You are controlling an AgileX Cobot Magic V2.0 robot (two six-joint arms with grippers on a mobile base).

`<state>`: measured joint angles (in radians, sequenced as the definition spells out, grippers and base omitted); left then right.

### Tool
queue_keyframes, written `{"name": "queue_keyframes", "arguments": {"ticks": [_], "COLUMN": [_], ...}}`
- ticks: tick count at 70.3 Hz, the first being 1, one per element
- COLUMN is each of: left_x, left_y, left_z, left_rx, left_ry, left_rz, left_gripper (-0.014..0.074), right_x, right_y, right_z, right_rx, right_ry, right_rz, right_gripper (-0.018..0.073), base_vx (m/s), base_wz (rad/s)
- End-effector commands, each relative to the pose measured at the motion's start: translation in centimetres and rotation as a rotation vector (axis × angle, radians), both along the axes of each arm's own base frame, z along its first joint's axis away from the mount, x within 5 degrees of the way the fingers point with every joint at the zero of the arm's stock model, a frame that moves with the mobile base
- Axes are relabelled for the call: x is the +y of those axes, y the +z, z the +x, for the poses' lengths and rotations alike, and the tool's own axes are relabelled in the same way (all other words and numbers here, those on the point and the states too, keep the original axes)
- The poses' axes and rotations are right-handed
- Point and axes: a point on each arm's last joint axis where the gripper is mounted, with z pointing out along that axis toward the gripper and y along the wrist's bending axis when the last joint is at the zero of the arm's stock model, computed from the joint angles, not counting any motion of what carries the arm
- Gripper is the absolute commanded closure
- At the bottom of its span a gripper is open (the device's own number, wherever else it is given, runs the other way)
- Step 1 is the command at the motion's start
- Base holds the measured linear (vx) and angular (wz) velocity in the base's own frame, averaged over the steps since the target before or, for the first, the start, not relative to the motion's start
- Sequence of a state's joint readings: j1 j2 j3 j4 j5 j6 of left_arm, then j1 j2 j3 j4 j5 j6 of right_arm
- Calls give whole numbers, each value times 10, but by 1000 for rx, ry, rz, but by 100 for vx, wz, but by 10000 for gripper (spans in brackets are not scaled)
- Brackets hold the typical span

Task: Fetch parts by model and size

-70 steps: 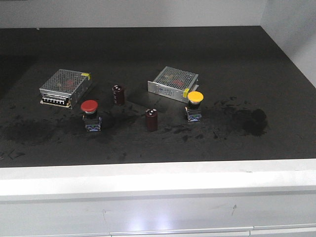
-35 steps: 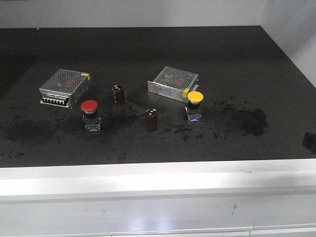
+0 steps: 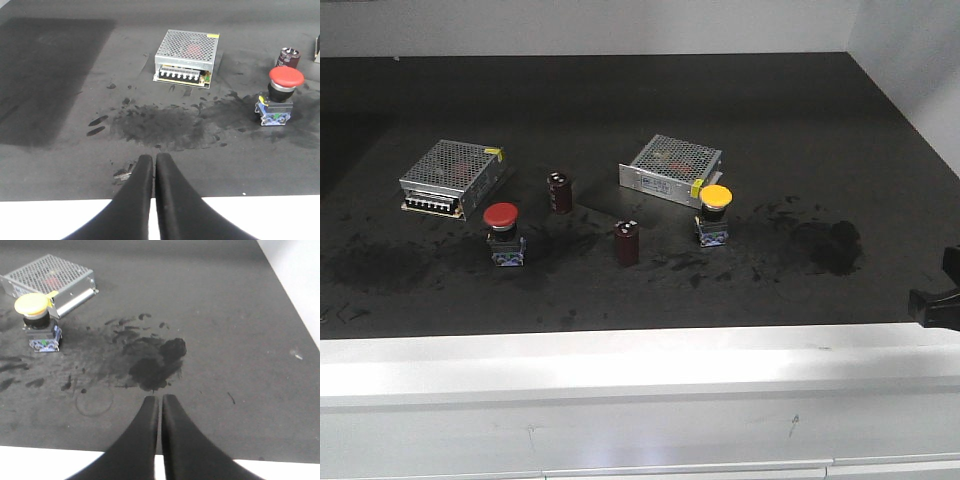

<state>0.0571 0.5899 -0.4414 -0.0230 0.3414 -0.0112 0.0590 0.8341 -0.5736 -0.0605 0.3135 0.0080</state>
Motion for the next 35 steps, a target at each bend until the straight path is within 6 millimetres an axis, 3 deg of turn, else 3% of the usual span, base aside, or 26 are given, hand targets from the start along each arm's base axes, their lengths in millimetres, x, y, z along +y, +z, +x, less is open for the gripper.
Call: {"name": "queue_keyframes", "arguments": {"ticks": [1, 10, 21, 28, 35], "left_x": [-1, -1, -1, -1, -2], "left_y": [17, 17, 15, 15, 15], "left_z": [4, 4, 3, 3, 3], "left_rx": [-97, -93, -74, -72, -74], "left_ry": [-3, -3, -3, -3, -2], "left_rz": [-10, -10, -12, -16, -48], "left_gripper": [545, 437, 201, 77, 12], "right_x": [0, 0, 0, 0, 0], "right_y": [16, 14, 13, 13, 13], "right_z": [6, 8, 7, 7, 7], "right_rx": [-86, -78, -62, -61, -62], "right_ry": [-2, -2, -3, -3, -3], "right_rz": [7, 6, 5, 5, 5], "right_gripper": [487, 354, 173, 114, 99], "base_vx": [0, 0, 0, 0, 0], "base_wz": [0, 0, 0, 0, 0]}}
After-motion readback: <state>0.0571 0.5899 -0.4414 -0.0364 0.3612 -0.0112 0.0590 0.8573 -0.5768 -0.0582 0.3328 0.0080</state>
